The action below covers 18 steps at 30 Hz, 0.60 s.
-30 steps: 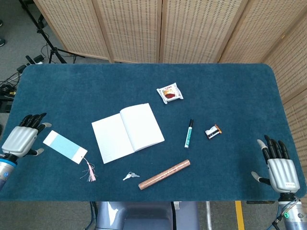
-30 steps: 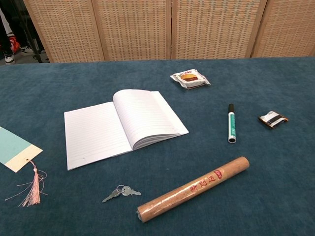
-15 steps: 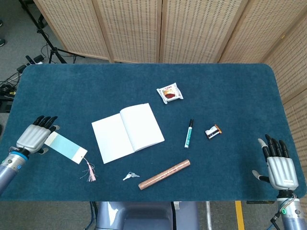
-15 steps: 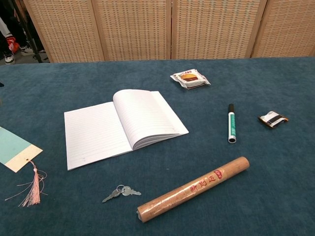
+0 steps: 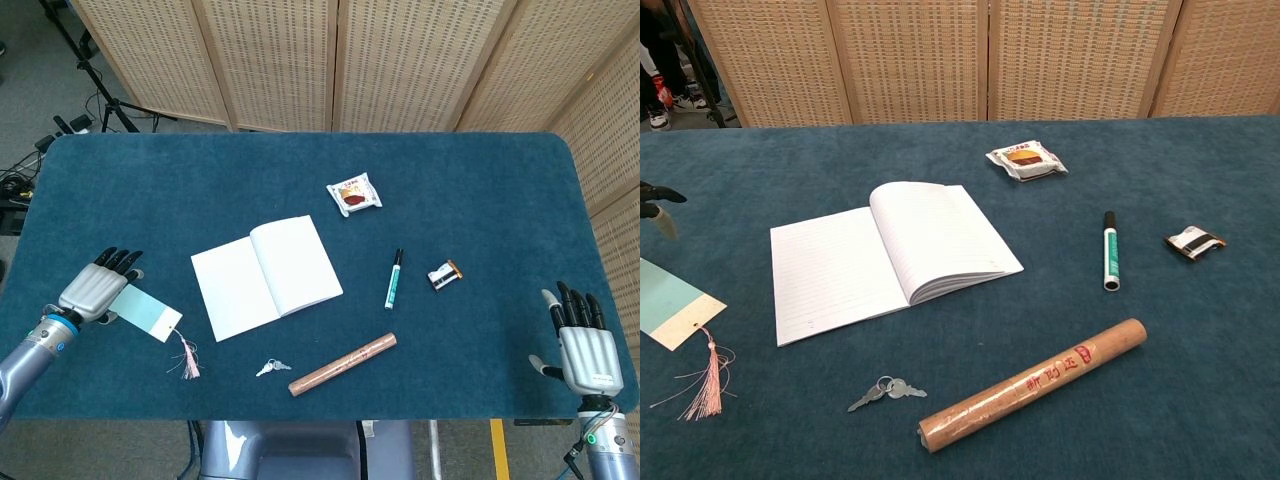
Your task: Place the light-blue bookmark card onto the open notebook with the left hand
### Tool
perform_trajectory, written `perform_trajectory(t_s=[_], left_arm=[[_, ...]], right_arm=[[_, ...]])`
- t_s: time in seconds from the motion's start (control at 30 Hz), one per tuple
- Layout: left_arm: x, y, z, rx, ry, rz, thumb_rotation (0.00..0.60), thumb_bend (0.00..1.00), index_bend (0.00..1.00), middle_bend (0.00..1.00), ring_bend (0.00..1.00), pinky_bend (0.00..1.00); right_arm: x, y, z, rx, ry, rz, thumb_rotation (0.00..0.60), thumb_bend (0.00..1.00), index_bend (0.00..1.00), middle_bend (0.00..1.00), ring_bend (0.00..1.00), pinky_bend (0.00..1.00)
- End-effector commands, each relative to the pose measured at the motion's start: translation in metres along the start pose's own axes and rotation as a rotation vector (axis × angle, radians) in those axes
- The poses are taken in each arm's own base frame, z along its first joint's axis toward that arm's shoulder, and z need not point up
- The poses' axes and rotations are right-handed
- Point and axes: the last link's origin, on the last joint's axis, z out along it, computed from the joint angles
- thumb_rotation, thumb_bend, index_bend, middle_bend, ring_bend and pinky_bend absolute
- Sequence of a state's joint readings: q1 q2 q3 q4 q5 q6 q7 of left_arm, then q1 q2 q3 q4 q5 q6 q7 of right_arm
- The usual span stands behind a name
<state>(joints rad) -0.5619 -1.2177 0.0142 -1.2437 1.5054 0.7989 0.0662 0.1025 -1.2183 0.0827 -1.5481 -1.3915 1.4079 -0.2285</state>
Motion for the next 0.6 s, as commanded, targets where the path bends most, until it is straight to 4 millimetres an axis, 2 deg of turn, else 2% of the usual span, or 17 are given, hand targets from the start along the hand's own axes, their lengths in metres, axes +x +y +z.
perform_trajectory(t_s=[0.03, 0.6], left_arm=[[-0.003, 0.002, 0.002, -0.01, -0.009, 0.015, 0.6, 0.2, 0.28, 0.0, 0.0, 0.0], [-0.013, 0.008, 0.005, -0.012, -0.021, 0.045, 0.6, 0.21, 0.31, 0.0, 0.0, 0.0]], right_arm=[[0.0, 0.0, 0.0, -0.001, 0.0, 0.0, 0.6, 0.16, 0.07, 0.0, 0.0, 0.0], [-0.001, 0.0, 0.001, 0.0, 0.0, -0.002, 0.6, 0.16, 0.07, 0.0, 0.0, 0.0]])
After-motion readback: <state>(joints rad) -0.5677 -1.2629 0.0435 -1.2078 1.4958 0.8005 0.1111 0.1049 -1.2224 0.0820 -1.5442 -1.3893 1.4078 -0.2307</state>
